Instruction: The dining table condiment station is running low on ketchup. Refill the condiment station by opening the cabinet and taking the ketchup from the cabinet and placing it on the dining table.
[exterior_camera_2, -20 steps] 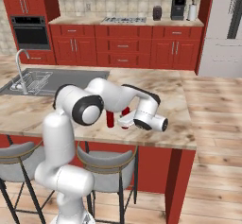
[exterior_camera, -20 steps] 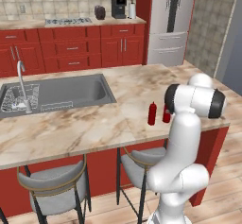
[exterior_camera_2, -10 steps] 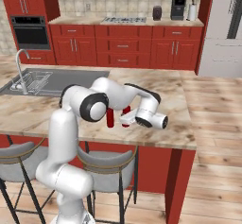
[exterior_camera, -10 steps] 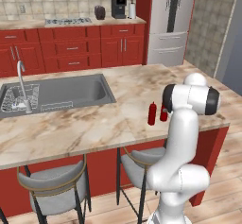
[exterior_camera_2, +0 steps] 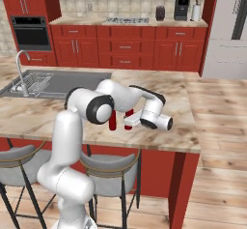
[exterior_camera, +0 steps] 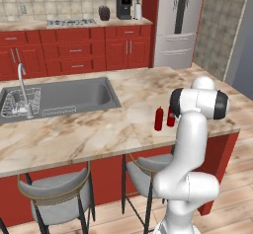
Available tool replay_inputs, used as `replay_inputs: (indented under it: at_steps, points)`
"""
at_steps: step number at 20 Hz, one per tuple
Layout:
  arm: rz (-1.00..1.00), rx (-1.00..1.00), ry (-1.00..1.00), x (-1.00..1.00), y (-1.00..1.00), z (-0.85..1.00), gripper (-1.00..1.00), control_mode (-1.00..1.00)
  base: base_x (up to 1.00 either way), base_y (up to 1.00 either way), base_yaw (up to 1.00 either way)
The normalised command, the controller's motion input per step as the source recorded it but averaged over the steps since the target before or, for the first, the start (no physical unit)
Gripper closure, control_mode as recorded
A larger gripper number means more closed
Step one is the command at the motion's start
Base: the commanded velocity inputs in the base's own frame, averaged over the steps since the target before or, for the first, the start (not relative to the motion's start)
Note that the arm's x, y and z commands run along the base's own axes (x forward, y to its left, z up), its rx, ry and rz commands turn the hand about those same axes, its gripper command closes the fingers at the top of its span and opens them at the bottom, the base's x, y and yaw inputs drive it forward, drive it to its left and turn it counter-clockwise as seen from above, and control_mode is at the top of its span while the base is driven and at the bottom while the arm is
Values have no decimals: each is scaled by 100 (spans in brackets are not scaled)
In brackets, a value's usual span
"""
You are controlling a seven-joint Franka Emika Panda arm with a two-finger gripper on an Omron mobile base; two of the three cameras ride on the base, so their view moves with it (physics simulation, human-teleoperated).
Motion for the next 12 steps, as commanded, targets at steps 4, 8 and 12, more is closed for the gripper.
replay_inputs:
  at_steps: [4, 8, 12]
  points:
    - [0, 0, 0, 1, 0, -46, 100, -100, 0, 0, 0]
    - [0, 0, 0, 0, 0, -42, 100, -100, 0, 0, 0]
    - [0, 0, 0, 0, 3, -33, -100, -100, 0, 0, 0]
